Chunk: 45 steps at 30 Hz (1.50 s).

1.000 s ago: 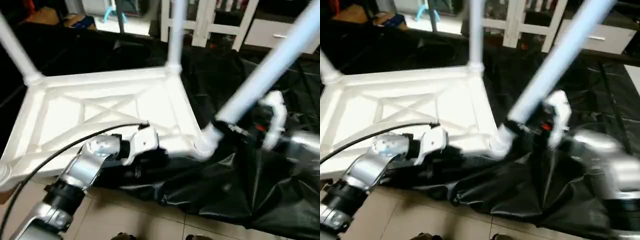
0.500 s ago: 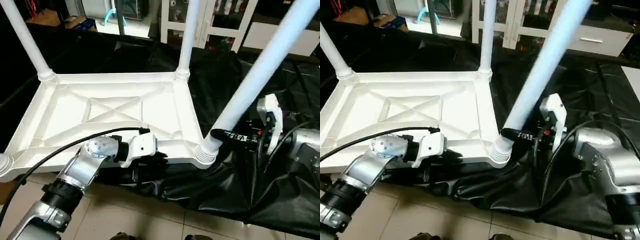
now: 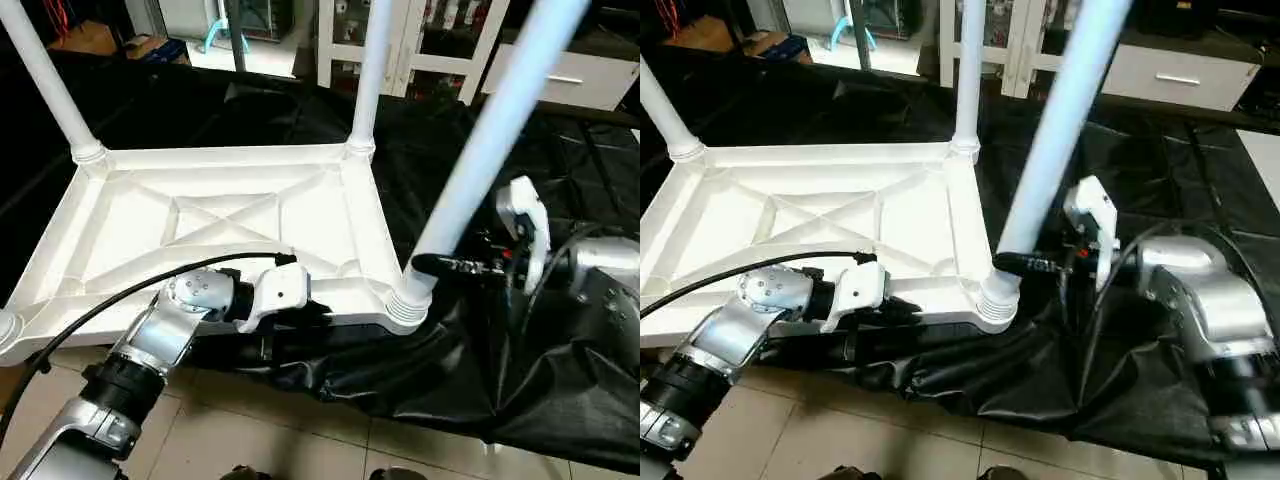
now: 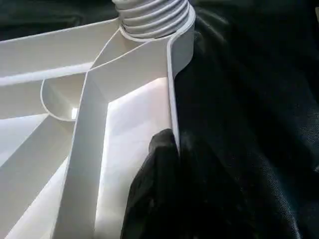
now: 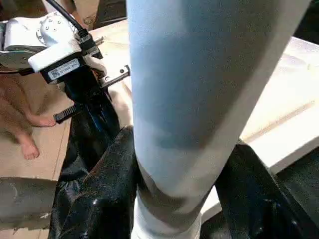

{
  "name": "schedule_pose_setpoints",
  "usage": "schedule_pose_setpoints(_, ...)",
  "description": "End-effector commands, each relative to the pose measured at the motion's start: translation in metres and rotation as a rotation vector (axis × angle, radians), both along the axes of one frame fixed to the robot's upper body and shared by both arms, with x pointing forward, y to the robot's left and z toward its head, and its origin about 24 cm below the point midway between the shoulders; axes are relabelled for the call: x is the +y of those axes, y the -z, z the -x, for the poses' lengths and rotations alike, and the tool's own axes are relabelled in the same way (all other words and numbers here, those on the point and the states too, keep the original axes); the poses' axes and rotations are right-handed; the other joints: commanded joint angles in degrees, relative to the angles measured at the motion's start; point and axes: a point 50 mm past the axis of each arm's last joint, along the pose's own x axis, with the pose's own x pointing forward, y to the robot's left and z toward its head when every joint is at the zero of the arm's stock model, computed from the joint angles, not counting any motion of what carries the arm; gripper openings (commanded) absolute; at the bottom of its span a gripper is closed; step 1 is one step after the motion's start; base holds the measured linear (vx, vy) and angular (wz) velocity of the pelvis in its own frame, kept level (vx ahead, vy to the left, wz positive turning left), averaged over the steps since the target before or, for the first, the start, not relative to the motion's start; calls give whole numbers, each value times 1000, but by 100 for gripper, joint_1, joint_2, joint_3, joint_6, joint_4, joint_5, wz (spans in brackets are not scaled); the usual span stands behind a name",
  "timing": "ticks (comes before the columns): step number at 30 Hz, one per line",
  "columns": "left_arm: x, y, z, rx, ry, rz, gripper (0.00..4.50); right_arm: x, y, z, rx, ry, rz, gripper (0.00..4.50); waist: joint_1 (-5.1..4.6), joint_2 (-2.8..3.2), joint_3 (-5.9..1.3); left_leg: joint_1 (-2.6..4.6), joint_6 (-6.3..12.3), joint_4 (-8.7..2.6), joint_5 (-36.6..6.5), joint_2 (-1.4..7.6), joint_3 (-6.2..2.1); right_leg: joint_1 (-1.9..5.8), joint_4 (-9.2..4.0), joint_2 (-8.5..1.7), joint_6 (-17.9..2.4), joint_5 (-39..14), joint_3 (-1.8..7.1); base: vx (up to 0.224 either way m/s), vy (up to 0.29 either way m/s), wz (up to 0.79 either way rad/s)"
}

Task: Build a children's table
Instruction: Insert table leg to table base

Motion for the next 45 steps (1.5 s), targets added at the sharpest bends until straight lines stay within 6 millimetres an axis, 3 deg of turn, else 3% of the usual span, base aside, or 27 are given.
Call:
schedule_pose_setpoints(1,-13,-10,1,-34,72,28,0,13,5,0,-1,-75,50,179,-1,-16,-340,118,412,-412,-741,336,-154,224,-289,-237,-1805,-169,137,0,0,0)
schedule_pose_setpoints(5,-13,-9,2,-26,77,21,0,23,13,7,62,-233,159,179,9,-46,-345,119,511,-396,-551,342,-143,232,-256,-227,-1855,126,132,0,0,0)
schedule_pose_setpoints(7,-12,-9,2,-27,76,22,0,24,14,7,63,-246,176,179,25,-24,-346,118,564,-386,-522,352,-142,227,-243,-241,-1879,199,135,0,0,0)
schedule_pose_setpoints(9,-12,-8,2,-28,75,19,0,24,15,7,60,-263,193,179,31,-42,-342,131,592,-389,-505,358,-139,217,-249,-241,-1870,180,137,0,0,0)
schedule_pose_setpoints(21,-11,-7,3,-34,64,16,0,35,32,21,50,-300,188,179,57,-26,-322,145,448,-428,-694,363,-148,199,-283,-241,-1768,-60,149,0,0,0)
schedule_pose_setpoints(26,-11,-7,2,-37,60,14,0,21,38,13,42,-137,125,179,55,-28,-319,152,359,-444,-822,358,-150,196,-306,-242,-1738,-210,151,0,0,0)
schedule_pose_setpoints(27,-11,-7,1,-38,59,14,0,18,39,12,48,-112,113,179,51,14,-304,149,334,-450,-881,352,-146,185,-324,-238,-1731,-223,151,0,0,0)
schedule_pose_setpoints(29,-11,-8,1,-39,58,14,0,15,41,12,56,-92,107,179,49,-2,-308,150,309,-457,-897,354,-158,200,-315,-232,-1731,-234,145,0,0,0)
schedule_pose_setpoints(37,-11,-8,-1,-46,52,14,0,-3,49,20,77,-2,91,179,47,16,-291,168,216,-488,-1116,366,-159,184,-362,-243,-1673,-467,151,0,0,0)
schedule_pose_setpoints(45,-10,-8,-3,-54,39,14,0,-25,55,32,93,91,86,179,42,-7,-273,173,120,-524,-1361,373,-168,169,-414,-254,-1547,-796,161,0,0,0)
